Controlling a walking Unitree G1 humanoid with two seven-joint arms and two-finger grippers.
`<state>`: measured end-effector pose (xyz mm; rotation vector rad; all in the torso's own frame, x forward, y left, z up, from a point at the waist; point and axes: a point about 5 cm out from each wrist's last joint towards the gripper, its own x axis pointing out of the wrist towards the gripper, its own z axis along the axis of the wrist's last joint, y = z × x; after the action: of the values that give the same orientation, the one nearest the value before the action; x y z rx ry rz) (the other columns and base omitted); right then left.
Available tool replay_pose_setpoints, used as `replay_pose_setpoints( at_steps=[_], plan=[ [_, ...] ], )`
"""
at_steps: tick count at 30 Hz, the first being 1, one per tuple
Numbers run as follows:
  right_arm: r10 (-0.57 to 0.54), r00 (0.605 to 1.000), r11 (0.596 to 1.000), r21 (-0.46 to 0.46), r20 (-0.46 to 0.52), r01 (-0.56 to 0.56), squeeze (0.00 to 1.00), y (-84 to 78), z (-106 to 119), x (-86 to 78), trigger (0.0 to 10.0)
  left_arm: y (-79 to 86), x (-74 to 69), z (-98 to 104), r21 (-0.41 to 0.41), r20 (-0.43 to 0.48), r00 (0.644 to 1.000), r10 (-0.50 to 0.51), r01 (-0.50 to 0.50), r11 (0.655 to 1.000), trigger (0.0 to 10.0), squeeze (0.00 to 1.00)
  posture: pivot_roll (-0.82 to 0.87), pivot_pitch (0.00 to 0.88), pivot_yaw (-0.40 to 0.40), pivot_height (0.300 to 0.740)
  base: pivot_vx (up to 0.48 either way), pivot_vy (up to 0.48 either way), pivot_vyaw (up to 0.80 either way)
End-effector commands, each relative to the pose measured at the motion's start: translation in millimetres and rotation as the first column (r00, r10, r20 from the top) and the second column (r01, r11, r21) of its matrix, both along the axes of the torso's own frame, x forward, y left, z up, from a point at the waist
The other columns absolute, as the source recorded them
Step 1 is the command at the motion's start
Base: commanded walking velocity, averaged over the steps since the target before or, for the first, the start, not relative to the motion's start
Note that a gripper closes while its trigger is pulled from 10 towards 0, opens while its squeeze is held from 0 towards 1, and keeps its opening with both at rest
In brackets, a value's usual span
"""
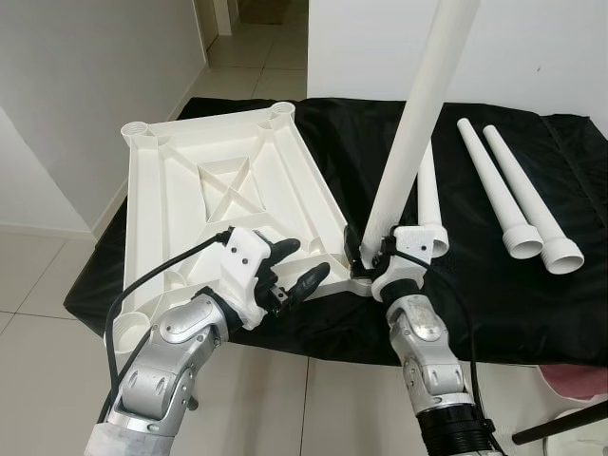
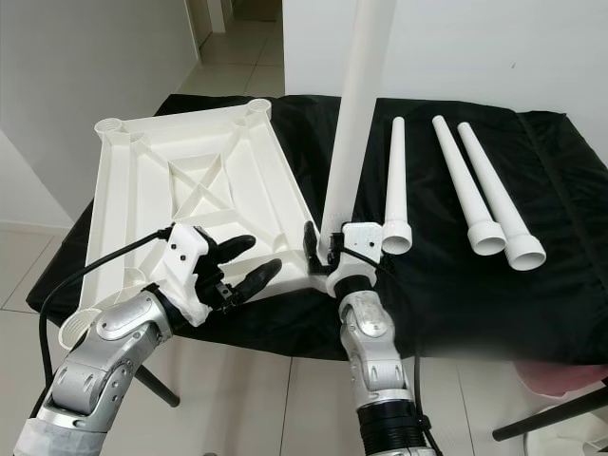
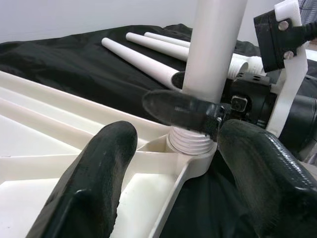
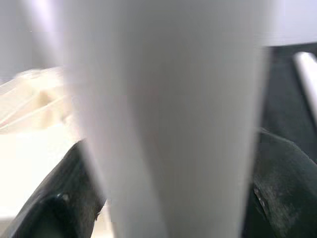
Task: Building children table
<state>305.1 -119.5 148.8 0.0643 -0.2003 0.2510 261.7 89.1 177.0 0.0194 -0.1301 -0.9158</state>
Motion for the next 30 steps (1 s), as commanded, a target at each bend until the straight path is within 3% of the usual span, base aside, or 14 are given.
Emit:
replay_pose_setpoints(
  at_steps=[1,3,6,22,23,24,26,27,28,30],
  plan=[
    [0.078,0.997,0.997,-0.005,-0.021,-0.079,0.00,1.8,-5,1.0,10.0,2.1,0.9,0,0.009,-0.003,0.998,0.056,-0.056,0.998,10.0,0.00,-0.03,0.055,0.079,0.740,0.000,0.000,0.00],
    [0.183,0.982,0.980,-0.067,-0.045,-0.186,0.00,-3.0,-10,4.3,10.0,1.2,-0.4,-1,0.011,-0.003,0.999,0.052,-0.052,0.999,10.0,0.00,-0.03,0.058,0.081,0.740,0.000,0.000,0.00],
    [0.243,0.969,0.962,-0.113,-0.054,-0.248,0.00,-7.5,-12,6.2,10.0,0.2,-1.7,-2,0.015,-0.004,0.999,0.048,-0.048,0.999,10.0,0.00,-0.03,0.062,0.082,0.740,0.000,0.000,0.00],
    [0.383,0.921,0.887,-0.250,-0.073,-0.389,0.00,-27.3,-4,24.9,10.0,-4.1,-4.2,-3,0.016,-0.011,0.999,0.031,-0.030,0.999,10.0,0.00,-0.03,0.060,0.089,0.740,0.000,0.000,0.00],
    [0.399,0.913,0.877,-0.259,-0.079,-0.405,0.00,-28.8,-3,26.6,8.0,-4.4,-4.1,-3,0.014,-0.011,0.999,0.030,-0.030,0.999,10.0,0.00,-0.03,0.060,0.088,0.740,0.000,0.000,0.00],
    [0.399,0.913,0.877,-0.259,-0.079,-0.405,0.00,-28.8,-3,26.6,8.0,-4.4,-4.1,-3,0.014,-0.011,0.999,0.030,-0.030,0.999,10.0,0.00,-0.03,0.060,0.088,0.740,0.000,0.000,0.00],
    [0.414,0.906,0.867,-0.266,-0.089,-0.422,0.00,-31.4,-3,27.7,1.8,-4.6,-4.1,-3,0.014,-0.012,0.999,0.030,-0.030,0.999,10.0,0.00,-0.03,0.064,0.087,0.740,0.000,0.000,0.00],
    [0.419,0.903,0.863,-0.267,-0.093,-0.428,0.00,-32.7,-3,28.3,1.8,-4.8,-4.3,-3,0.014,-0.012,0.999,0.030,-0.030,0.999,10.0,0.00,-0.03,0.064,0.087,0.740,0.000,0.000,0.00],
    [0.421,0.902,0.862,-0.268,-0.096,-0.430,0.00,-34.1,-4,28.2,0.0,-4.9,-4.7,-3,0.013,-0.013,0.999,0.030,-0.030,0.999,10.0,0.00,-0.03,0.064,0.085,0.740,0.000,0.000,0.00],
    [0.421,0.901,0.861,-0.267,-0.101,-0.432,0.00,-35.1,-5,27.8,0.0,-5.0,-5.0,-3,0.012,-0.014,0.999,0.030,-0.030,0.999,10.0,0.00,-0.03,0.064,0.085,0.740,0.000,0.000,0.00]
  ],
)
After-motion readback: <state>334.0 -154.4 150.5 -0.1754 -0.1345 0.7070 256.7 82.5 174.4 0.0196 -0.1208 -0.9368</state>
